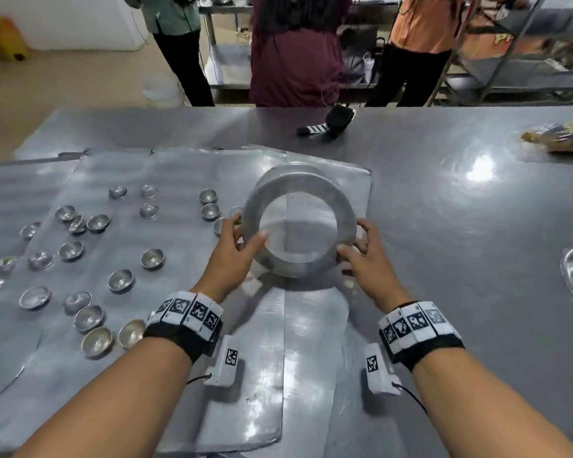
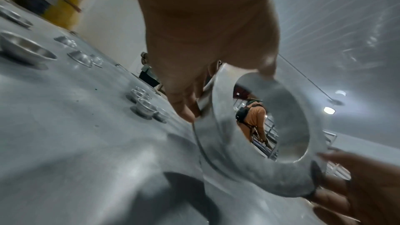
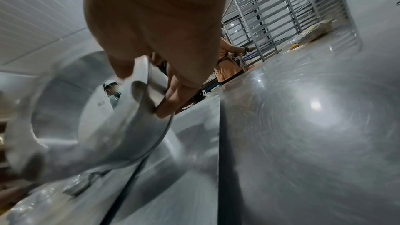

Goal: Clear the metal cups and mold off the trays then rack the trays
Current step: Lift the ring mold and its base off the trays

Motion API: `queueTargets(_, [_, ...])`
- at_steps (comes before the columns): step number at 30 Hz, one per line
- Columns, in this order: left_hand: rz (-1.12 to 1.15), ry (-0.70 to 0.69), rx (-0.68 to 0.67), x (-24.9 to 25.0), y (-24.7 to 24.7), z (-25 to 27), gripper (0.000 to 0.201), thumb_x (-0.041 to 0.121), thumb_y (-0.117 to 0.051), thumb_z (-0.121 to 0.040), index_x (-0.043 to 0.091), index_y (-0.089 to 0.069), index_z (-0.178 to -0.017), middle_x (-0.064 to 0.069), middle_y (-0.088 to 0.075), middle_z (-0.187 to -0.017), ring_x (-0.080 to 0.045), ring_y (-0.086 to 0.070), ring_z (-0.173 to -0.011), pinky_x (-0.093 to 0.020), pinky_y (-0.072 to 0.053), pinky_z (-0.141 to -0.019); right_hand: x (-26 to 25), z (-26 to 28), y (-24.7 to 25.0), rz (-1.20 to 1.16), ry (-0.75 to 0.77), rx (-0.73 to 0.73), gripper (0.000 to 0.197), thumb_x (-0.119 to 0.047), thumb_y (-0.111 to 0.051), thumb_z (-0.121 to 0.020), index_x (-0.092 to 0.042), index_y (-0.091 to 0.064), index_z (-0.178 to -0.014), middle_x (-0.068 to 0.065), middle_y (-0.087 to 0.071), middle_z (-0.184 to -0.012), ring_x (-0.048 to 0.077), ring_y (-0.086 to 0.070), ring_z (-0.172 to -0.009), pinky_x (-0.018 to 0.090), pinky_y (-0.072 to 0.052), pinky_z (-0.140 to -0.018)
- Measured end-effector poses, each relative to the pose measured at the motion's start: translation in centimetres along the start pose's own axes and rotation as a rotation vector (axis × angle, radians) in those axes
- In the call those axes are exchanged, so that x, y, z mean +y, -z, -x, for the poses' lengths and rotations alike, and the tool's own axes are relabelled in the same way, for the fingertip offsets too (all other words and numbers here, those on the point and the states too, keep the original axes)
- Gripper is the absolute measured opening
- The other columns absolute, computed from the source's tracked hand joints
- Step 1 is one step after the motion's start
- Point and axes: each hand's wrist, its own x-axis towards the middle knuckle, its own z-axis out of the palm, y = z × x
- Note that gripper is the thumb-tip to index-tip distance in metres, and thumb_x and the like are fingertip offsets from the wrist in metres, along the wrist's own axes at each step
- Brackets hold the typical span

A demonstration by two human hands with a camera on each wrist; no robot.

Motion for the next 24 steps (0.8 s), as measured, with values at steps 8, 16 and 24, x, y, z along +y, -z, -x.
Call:
queueTargets(8, [0.184,-0.002,0.088,0.5,-2.7,3.0,0.059,0.086,-0.038,-0.084,0.049,-0.055,-0.127,0.013,-0.064,-0.13,-0.007,-0.058,-0.122,-0.044,-0.046,-0.106,-0.5,1.6,2.4,-0.09,0.04,-0.009,0.072,-0.086,-0.042,-0.077,-0.035,-0.053,-0.127,-0.009,-0.063,-0.128,0.011,-0.059,-0.12,0.049,-0.047,-0.104])
queueTargets(16, [0.081,0.016,0.051,-0.9,-4.3,3.6,0.031,0.039,-0.057,-0.098,0.034,-0.059,-0.128,0.012,-0.069,-0.123,-0.007,-0.063,-0.117,-0.035,-0.048,-0.105,2.2,1.5,4.2,0.028,-0.025,-0.081,0.055,-0.037,-0.056,-0.099,-0.025,-0.036,-0.149,0.001,-0.052,-0.146,0.018,-0.052,-0.131,0.048,-0.042,-0.112])
queueTargets(24, [-0.223,0.033,-0.048,-3.2,-3.8,3.1,0.038,0.03,-0.059,-0.097,0.029,-0.053,-0.135,0.009,-0.066,-0.125,-0.01,-0.063,-0.115,-0.043,-0.048,-0.107,4.7,2.0,4.7,0.145,-0.053,-0.155,0.049,-0.033,-0.056,-0.1,-0.038,-0.04,-0.146,-0.017,-0.06,-0.136,0.005,-0.059,-0.119,0.047,-0.048,-0.106])
